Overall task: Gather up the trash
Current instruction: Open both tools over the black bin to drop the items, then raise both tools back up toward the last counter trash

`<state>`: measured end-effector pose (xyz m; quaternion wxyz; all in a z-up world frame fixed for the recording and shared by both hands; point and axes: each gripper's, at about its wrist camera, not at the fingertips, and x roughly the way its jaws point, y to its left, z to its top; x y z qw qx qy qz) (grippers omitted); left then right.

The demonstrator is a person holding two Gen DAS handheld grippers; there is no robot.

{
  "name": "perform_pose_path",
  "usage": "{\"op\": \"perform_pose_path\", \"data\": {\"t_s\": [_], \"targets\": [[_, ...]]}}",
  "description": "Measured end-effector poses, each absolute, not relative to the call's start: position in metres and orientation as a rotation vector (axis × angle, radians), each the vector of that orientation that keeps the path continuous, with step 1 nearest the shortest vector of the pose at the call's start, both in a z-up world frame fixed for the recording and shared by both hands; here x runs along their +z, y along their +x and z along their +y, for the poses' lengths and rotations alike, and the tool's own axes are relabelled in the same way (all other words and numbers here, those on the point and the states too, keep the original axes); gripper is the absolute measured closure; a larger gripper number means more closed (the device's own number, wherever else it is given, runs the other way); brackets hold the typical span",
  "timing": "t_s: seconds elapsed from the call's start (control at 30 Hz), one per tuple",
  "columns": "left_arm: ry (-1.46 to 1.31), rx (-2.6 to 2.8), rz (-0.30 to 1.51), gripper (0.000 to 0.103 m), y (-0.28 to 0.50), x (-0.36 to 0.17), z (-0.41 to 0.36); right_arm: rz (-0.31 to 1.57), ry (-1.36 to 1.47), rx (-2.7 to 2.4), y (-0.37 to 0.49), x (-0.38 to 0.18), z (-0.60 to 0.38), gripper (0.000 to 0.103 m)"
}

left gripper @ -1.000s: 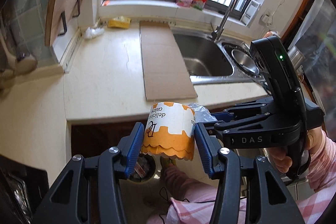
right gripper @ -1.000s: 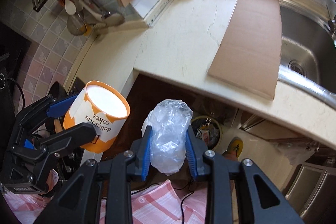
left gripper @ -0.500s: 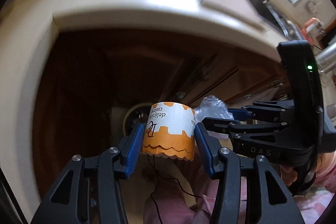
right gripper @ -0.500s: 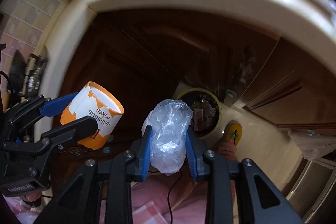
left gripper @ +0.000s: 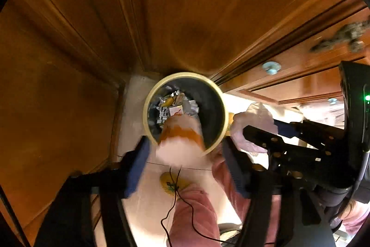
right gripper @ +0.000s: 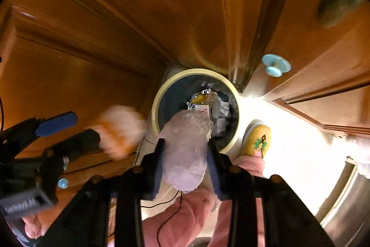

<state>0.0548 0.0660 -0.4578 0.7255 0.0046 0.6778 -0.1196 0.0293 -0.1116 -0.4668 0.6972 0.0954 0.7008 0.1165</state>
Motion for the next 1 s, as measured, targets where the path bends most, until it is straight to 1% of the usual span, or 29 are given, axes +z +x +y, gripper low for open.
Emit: {"op": "perform_pose_path", "data": {"t_s": [0.03,0.07,0.1,0.13,0.4,0.6,0.83,1.0], "targets": [[0.021,-0.256,1.494,0.025,0.056,-0.464,0.066,1.567,0.222,0.255,0.03,-0.474,-0.112,0.061],[0.028,-0.255,1.493,0.021,0.057,-0.469,0.066,1.564,0.235,0.252,0.031,-0.48,-0.112,0.056],[0.039,-0.251,1.492,0.018,0.055,-0.474,0.066,1.561,0.239,0.25,0.031,-0.485,-0.113,0.049],[0.052,-0.248,1.49,0.018,0.056,-0.478,0.065,1.562,0.236,0.243,0.032,-0.488,-0.112,0.048],[0.089,-0.233,1.494,0.018,0.057,-0.484,0.059,1.542,0.234,0.211,0.024,-0.485,-0.116,0.047],[0.075,-0.201,1.48,0.018,0.056,-0.469,0.059,1.546,0.25,0.19,0.02,-0.471,-0.121,0.047],[0.034,-0.175,1.446,0.018,0.057,-0.421,0.066,1.547,0.249,0.186,0.014,-0.427,-0.124,0.047],[0.025,-0.161,1.42,0.014,0.053,-0.376,0.069,1.549,0.213,0.204,0.013,-0.386,-0.125,0.047]]}}
